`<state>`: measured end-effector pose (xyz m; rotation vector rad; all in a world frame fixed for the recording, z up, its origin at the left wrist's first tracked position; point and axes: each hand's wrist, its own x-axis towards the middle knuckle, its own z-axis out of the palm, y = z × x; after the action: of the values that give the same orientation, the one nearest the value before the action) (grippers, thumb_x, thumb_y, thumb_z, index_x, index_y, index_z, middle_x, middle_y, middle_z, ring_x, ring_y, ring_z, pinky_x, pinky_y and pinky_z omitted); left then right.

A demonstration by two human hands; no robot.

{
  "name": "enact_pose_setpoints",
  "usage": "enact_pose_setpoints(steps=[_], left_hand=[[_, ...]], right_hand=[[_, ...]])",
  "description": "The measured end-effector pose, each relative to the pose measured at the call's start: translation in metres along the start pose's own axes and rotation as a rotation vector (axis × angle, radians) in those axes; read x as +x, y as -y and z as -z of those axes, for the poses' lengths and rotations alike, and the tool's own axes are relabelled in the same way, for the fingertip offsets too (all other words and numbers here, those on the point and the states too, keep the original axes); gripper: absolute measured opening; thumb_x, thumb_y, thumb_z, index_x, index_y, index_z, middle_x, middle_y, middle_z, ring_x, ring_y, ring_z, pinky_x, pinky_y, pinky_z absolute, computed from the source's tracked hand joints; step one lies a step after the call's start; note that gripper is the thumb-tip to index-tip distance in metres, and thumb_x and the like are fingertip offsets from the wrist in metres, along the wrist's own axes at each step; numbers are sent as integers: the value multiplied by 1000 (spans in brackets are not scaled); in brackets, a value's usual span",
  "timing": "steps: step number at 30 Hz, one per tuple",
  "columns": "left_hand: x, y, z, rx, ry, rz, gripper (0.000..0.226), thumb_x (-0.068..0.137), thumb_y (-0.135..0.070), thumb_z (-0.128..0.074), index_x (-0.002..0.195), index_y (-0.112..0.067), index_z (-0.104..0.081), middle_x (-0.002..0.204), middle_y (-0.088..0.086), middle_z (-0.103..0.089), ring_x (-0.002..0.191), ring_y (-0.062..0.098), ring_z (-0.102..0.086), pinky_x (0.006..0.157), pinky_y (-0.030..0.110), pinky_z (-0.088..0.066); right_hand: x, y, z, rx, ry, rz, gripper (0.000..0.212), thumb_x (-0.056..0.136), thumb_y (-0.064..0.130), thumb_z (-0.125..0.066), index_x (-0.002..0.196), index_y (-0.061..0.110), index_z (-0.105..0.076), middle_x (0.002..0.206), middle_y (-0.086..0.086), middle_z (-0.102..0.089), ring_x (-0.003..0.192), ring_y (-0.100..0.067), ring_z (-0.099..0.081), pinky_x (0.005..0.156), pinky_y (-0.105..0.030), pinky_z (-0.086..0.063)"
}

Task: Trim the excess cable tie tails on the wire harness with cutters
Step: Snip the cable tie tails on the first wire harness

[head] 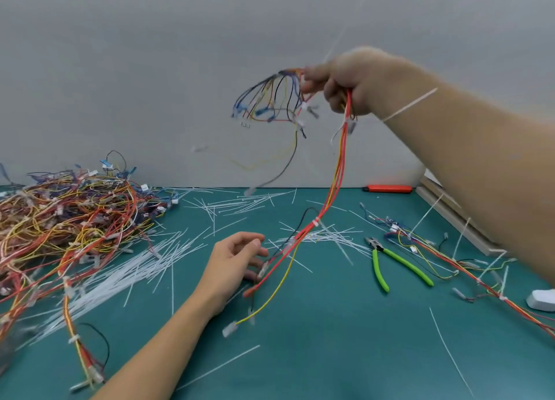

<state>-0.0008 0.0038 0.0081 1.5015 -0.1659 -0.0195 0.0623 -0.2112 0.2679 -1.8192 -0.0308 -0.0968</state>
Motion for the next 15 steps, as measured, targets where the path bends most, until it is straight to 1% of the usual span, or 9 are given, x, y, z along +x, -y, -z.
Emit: enact_pose_setpoints(steps=[1,2,3,5,6,9,11,13,15], left_hand=[[1,-3,2,-53,21,32,17,104,-20,-57,114,-13,-69,99,13,-77,79,28,-72,61,36,-59],[1,-6,4,-89,68,78,22,105,-26,-54,120,-15,-67,106,13,-77,83,28,-74,63,35,-59],[2,-9,6,-98,136,129,29,106,-34,-50,124,-16,-64,110,12,-77,87,29,-76,63,33,-59],[3,-14,10,-74,277,209,42,103,-47,-48,128,-17,-62,114,12,-76,87,29,-76,62,29,-56],[1,-15,11,-56,318,220,46,98,-49,-50,129,-16,-61,114,13,-76,84,27,-75,61,27,-54],[-2,-9,7,94,352,147,41,90,-34,-61,127,-16,-61,108,9,-78,76,21,-74,55,24,-50],[-2,-5,5,154,341,91,30,94,-18,-65,124,-16,-63,106,6,-78,74,19,-73,52,23,-49],[2,-4,6,87,279,106,24,98,-11,-64,121,-15,-66,101,8,-78,71,20,-72,51,25,-52],[6,-3,9,-4,194,130,20,97,-13,-67,117,-13,-70,91,6,-77,69,21,-71,51,26,-54]], right_hand=[[7,-15,-12,10,-14,-62,21,106,18,-59,86,11,-60,72,-2,-70,29,0,-39,31,-12,-28],[12,-22,-18,-35,53,-74,20,106,17,-59,87,10,-60,75,-4,-69,30,0,-40,31,-12,-28],[12,-50,-37,-69,21,-121,17,105,15,-60,90,9,-62,75,-6,-68,31,0,-41,31,-13,-28],[7,-113,-66,-88,-36,-130,11,104,15,-63,106,4,-65,79,-10,-68,36,-5,-46,31,-15,-27],[6,-140,-77,-74,-36,-124,17,103,14,-63,115,2,-65,84,-13,-69,40,-9,-49,31,-16,-27],[6,-186,-93,-11,-56,-150,28,102,9,-63,129,3,-62,92,-14,-69,53,-18,-54,39,-19,-38],[12,-196,-94,4,-32,-197,33,103,8,-60,136,8,-57,96,-12,-67,65,-22,-62,53,-28,-49],[13,-190,-83,-143,48,-167,36,104,20,-60,139,13,-55,101,-10,-68,76,-25,-66,59,-35,-52],[16,-178,-64,-429,99,-82,42,104,32,-59,144,22,-52,103,-6,-69,76,-25,-63,57,-34,-51]])
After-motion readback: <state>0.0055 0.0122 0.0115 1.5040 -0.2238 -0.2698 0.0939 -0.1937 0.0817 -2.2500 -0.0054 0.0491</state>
